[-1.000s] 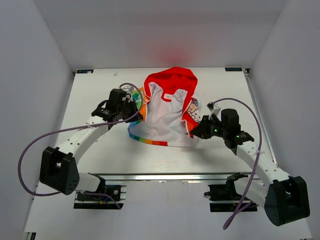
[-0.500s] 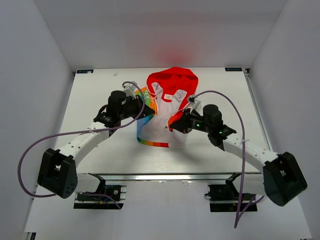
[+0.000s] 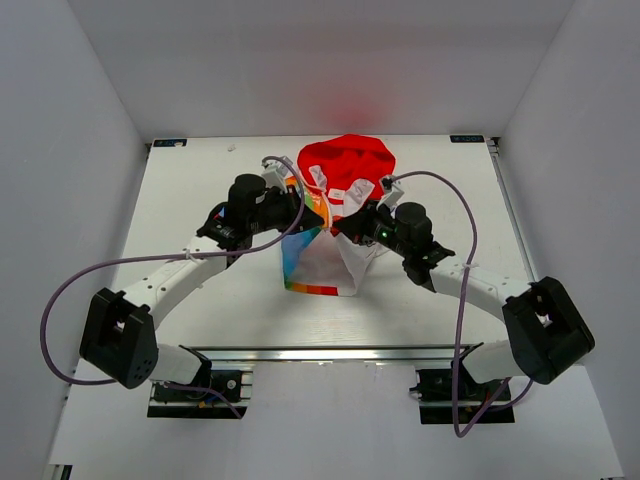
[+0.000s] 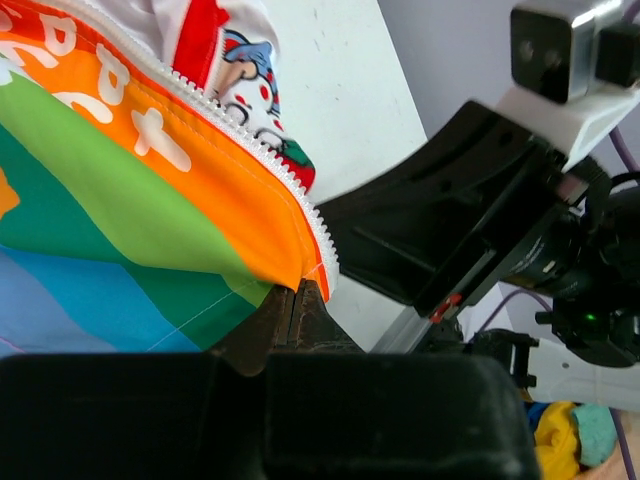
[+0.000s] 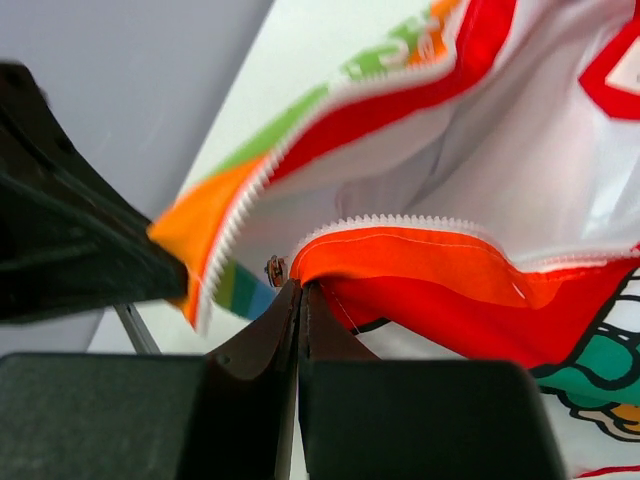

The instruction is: Zip up the jacket

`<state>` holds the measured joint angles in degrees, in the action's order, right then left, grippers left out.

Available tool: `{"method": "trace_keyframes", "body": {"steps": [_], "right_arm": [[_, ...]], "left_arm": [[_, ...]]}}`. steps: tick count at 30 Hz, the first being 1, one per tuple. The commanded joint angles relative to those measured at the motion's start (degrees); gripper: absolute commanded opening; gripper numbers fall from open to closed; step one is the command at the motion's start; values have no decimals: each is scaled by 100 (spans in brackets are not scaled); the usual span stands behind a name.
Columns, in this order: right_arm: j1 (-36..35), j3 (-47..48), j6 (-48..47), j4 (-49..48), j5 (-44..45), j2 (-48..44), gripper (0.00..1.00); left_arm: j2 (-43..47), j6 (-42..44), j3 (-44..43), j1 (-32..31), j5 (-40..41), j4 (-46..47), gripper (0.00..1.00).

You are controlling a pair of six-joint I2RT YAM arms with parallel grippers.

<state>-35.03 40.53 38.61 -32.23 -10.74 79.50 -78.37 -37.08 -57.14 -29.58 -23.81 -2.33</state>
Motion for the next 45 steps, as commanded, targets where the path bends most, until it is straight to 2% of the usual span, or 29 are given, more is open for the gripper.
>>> {"method": "trace_keyframes", "body": {"steps": [1,6,10,12,17,20,23,28,29,31,36,41,45], "right_arm": [[-31,262,208,-917,318,-119,0],[-31,8,129,-1356,503,-347,0],[-31,-37,24,-1278,810,-576,0],[-31,-54,-125,-1277,1021,-620,0],[4,-212,-582,-1216,1627,-1041,0],[22,-248,-863,-681,1803,-1402,0],[75,-362,-960,-320,1786,-1744,0],[84,-485,-1153,14,1128,-2097,0],[84,-485,-1171,137,657,-2114,0],[92,-537,-1241,401,355,-2202,0],[92,-1020,-1497,332,-252,-2807,0],[84,-1355,-1620,261,-981,-3029,0],[84,-1548,-1260,-2,-851,-2845,0]], "left_arm": [[32,8,-51,-117,-369,188,0],[-3,61,-104,-302,-440,118,0],[-12,69,45,-434,-1238,443,0],[14,270,2,-617,-1406,304,0],[479,719,36,-812,-810,-470,0],[629,921,37,-812,-520,-725,0],[639,1018,10,-812,-580,-752,0],[419,1071,-235,-803,-54,-1093,0],[367,1089,-297,-803,51,-1155,0],[218,1071,-481,-803,420,-1305,0],[-29,1027,-824,-795,1483,-1665,0],[-441,992,-1123,-795,1336,-1596,0],[-487,966,-1071,-795,862,-1298,0]]}}
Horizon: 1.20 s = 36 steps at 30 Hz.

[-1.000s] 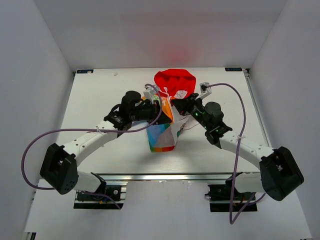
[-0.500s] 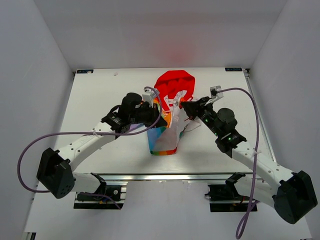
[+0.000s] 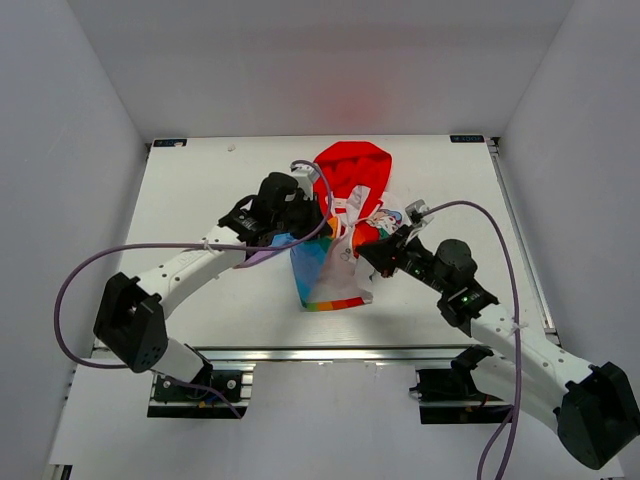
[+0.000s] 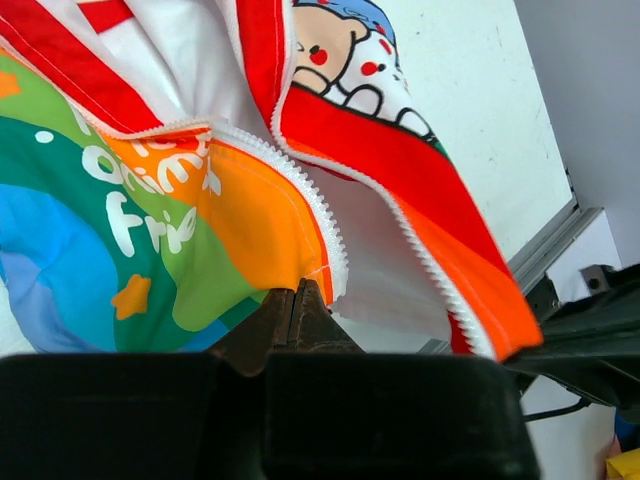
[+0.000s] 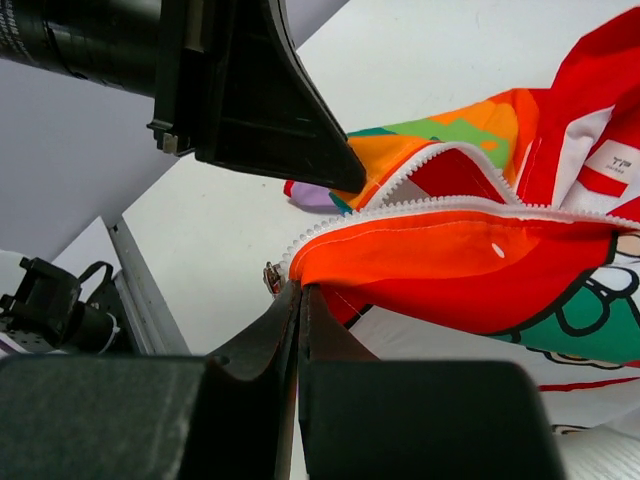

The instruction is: Zip up the jacket

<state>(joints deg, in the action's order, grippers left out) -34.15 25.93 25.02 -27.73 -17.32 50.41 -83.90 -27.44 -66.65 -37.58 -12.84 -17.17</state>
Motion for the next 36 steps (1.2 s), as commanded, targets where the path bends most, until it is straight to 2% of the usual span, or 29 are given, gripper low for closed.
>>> {"method": "trace_keyframes", "body": {"steps": [1,5,6,10,17,21,36], "right_arm": [[-4,-219,144,-697,-1,74,0],[-4,-571,407,-1068,641,48,0],[-4,-598,460,-1068,738,48,0],[-4,-677,802,-1208,800,100,0],[-4,-502,1374,-1376,871,337,0],[5,-493,1462,-1753,704,513,0],[-13,-80,1533,-2237,854,1049,0]], "left_arm": [[101,-59,-85,-3,-263,231,0],[540,-436,510,-3,-333,836,0],[776,-507,661,5,-324,1256,0],[1156,-605,1180,5,-324,2050,0],[1297,-578,1532,-3,-52,2569,0],[1218,-622,1585,-12,123,2745,0],[1262,-666,1866,-91,581,3132,0]]}}
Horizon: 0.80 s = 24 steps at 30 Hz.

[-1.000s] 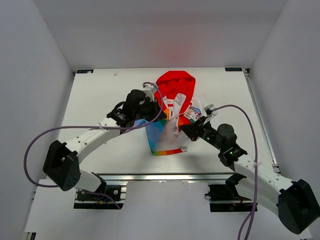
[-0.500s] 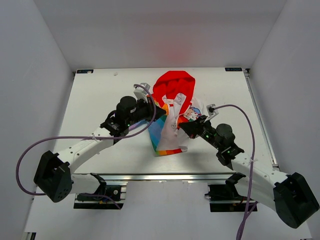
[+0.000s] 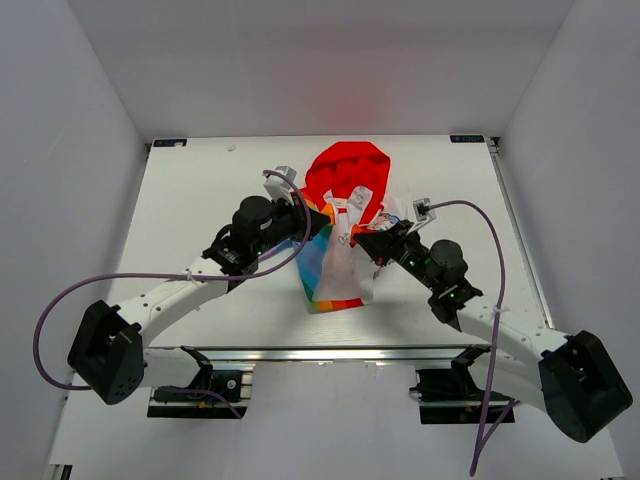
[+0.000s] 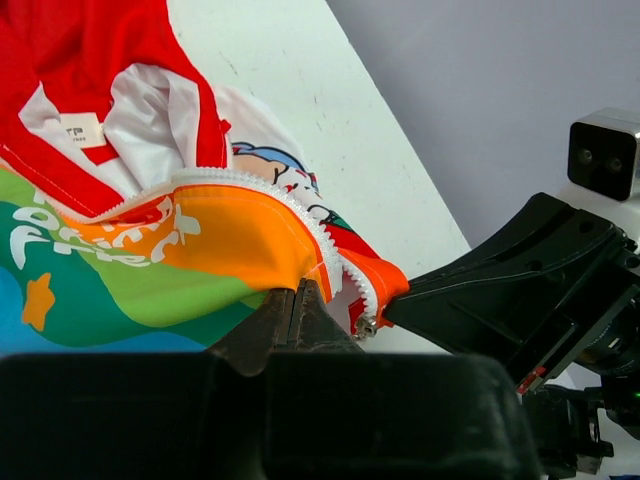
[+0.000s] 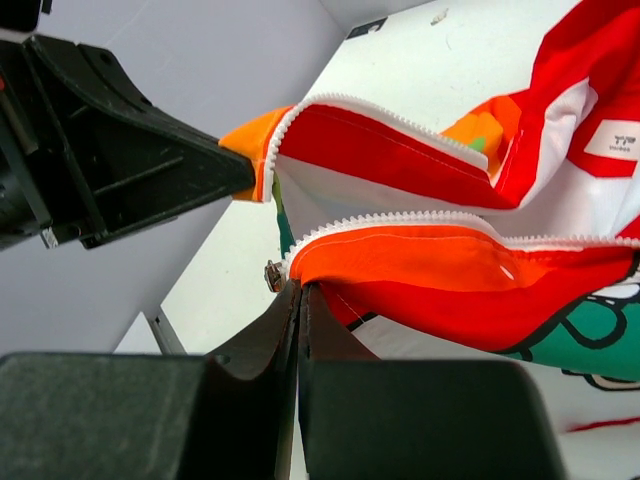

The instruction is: Zip up the jacket

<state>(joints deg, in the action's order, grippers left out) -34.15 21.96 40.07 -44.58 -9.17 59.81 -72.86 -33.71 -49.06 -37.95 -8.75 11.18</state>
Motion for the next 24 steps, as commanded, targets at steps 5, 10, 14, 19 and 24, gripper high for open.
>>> {"method": "trace_keyframes", "body": {"steps": [5,10,14,19,24], "right_arm": [[-13,468,44,-640,99,347,0],[-13,590,-44,-666,170,426,0],[-4,661,-26,-719,117,540,0],[-4,670,-17,-789,117,576,0],[-13,670,0,-780,196,576,0]], "left_arm": [[167,-48,195,-72,32,543,0],[114,-48,212,-81,23,578,0],[70,-48,195,-81,-30,640,0],[70,-30,212,-89,-21,631,0],[79,-12,230,-89,-74,649,0]]}}
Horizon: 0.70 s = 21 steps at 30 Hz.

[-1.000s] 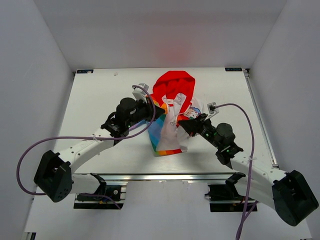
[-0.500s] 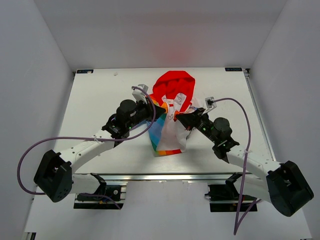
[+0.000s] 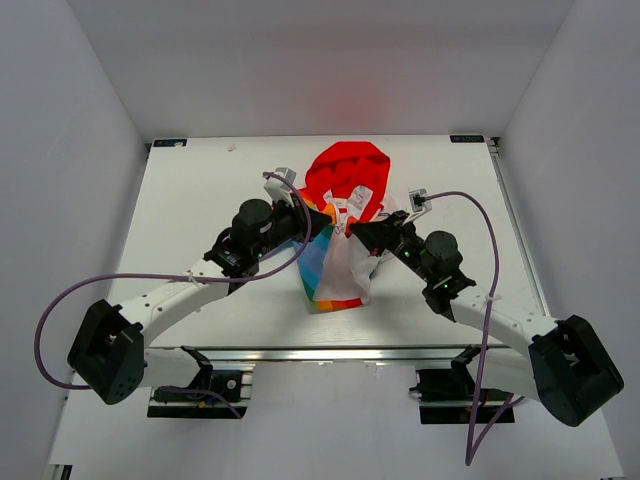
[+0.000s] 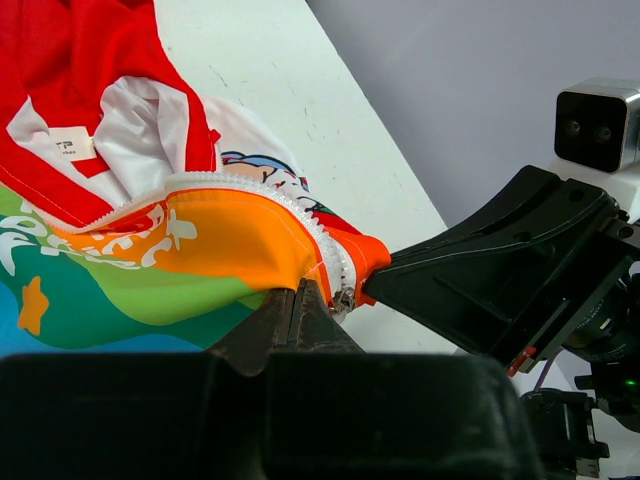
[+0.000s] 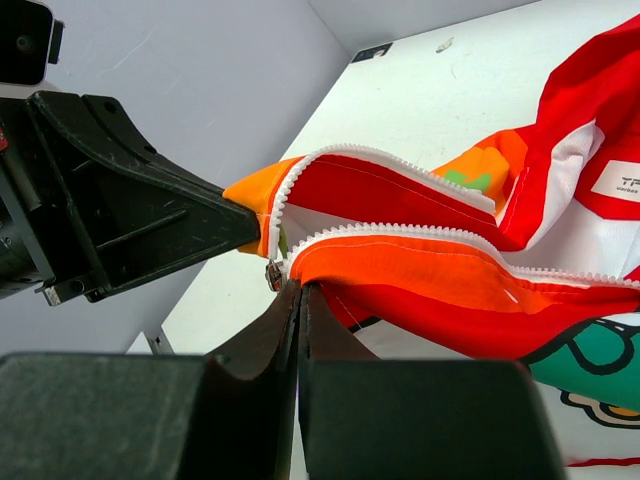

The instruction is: Zip up the jacket

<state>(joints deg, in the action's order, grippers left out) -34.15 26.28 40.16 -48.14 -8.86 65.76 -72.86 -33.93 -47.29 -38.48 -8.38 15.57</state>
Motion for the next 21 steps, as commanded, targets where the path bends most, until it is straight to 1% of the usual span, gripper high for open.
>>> {"method": "trace_keyframes", "body": {"steps": [1,16,21], "right_arm": [[-13,228,-8,-433,183,-10,0],[-13,210,123,-723,306,-19,0],[-4,447,168,-162,368,-19,0]], "left_arm": [[79,10,53,-37,-137,227,0],[105,1,149,-28,-295,235,0],[176,53,246,-37,-348,350,0]]}}
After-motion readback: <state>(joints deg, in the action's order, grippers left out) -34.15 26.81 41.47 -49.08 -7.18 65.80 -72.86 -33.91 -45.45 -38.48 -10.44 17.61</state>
